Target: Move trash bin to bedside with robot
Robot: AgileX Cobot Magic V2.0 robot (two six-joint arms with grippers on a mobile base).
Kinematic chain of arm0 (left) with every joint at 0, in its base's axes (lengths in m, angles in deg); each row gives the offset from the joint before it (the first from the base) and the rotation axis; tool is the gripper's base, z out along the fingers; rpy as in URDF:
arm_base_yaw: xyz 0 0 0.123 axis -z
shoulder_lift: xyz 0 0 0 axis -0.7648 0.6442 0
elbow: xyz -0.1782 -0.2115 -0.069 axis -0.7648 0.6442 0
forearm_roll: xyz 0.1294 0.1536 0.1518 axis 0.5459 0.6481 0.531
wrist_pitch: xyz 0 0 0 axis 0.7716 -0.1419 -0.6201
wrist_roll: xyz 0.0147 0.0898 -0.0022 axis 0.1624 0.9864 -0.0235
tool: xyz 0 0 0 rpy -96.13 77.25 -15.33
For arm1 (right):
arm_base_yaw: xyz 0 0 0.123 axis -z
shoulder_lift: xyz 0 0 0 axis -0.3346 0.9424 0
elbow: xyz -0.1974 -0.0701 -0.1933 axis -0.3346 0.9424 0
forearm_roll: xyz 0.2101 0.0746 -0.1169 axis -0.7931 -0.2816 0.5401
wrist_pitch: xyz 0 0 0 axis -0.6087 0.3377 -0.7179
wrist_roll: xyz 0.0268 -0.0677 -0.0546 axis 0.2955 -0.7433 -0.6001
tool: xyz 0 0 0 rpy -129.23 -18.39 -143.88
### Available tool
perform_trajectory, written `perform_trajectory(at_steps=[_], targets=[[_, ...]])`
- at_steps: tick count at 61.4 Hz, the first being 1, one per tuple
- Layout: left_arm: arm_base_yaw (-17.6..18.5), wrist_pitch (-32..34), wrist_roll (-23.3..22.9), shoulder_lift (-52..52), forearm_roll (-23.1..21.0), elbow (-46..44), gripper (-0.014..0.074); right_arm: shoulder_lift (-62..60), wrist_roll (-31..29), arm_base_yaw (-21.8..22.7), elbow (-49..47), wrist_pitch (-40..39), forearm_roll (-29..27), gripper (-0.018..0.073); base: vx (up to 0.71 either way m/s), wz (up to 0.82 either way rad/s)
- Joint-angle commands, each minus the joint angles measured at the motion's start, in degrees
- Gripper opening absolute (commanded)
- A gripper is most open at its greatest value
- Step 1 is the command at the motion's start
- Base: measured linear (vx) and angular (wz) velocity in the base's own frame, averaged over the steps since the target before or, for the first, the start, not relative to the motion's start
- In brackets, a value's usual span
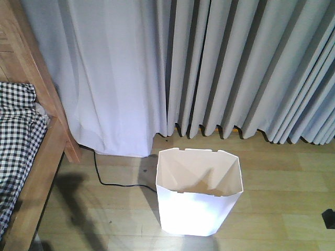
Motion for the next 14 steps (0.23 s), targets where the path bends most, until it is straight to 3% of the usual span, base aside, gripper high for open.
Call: perform_trajectory(at_steps=[1,14], targets=[[0.35,4.23,-0.46,-0.48,-0.24,1.65,-0.0006,-0.76,-0.37,0.07,1.02,-4.12,0.51,-0.001,0.0,0.0],[0.35,4.23,-0.46,-0.48,-0.24,1.65,-0.0006,-0.76,-0.37,0.07,1.02,-4.12,0.51,-0.001,0.0,0.0]])
